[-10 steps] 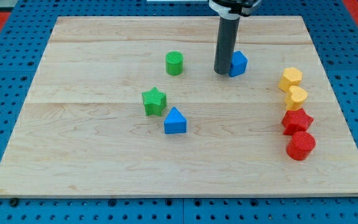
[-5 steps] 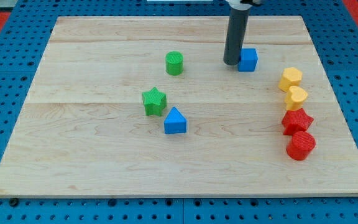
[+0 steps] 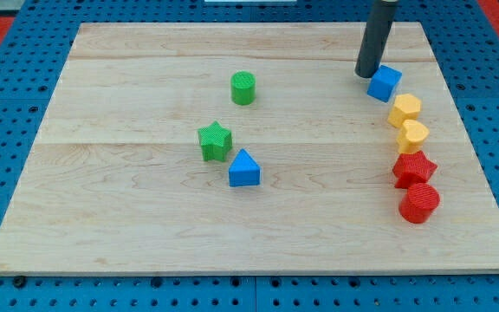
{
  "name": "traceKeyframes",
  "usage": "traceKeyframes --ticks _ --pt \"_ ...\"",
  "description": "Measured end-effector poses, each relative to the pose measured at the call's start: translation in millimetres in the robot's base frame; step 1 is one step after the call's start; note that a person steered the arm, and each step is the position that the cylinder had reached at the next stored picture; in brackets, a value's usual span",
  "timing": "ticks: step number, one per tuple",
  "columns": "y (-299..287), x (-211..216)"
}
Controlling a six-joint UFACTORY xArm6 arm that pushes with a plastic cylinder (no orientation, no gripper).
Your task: Push the blue cube closer to yellow hexagon
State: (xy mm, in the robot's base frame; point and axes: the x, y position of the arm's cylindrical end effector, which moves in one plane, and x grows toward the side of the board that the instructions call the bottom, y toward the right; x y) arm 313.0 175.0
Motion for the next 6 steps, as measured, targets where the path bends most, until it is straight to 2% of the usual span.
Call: traceKeyframes --ticks 6 --pt "9.3 0.3"
